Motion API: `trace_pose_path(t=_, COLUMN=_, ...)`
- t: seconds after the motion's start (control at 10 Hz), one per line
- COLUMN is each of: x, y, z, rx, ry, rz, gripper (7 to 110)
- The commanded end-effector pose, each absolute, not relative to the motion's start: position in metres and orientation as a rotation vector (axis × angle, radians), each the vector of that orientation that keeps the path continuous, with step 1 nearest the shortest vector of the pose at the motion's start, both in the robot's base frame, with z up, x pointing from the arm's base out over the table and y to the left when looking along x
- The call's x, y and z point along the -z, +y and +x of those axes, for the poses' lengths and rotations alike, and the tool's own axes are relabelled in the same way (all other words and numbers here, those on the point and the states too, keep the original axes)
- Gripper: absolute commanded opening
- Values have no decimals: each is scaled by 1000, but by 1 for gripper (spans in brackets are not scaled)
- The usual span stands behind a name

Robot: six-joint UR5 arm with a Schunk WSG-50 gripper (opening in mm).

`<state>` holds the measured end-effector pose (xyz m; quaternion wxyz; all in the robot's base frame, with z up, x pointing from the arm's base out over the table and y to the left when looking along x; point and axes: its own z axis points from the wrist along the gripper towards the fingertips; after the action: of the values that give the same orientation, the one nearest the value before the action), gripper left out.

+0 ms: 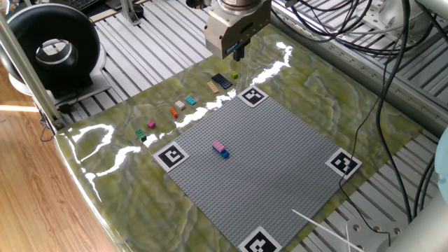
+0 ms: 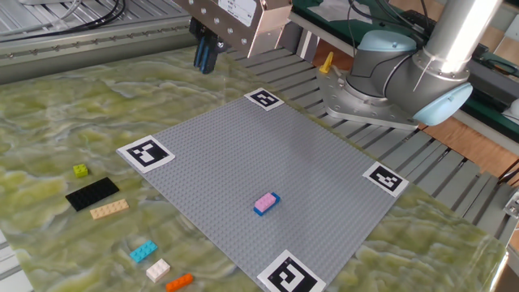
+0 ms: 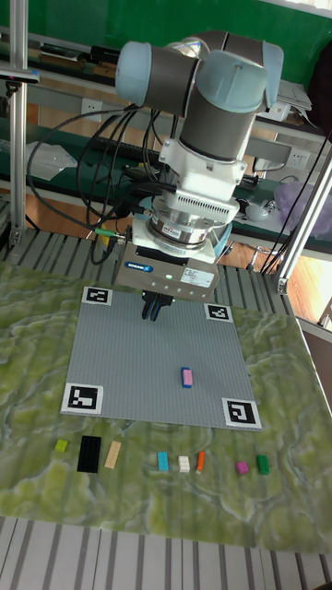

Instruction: Stack small Lego blocks randomly, one at a time

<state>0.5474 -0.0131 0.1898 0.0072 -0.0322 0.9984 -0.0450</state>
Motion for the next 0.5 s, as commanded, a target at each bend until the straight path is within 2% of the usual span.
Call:
trace_pose_path(t=0.0, x=-190, y=14, z=548, rx=-34, ry=3120, rz=-61, gripper=7)
trace_pose_path(t=0.4, x=-190, y=16, z=532, rx=-49, ry=3184, rz=-60, gripper=7)
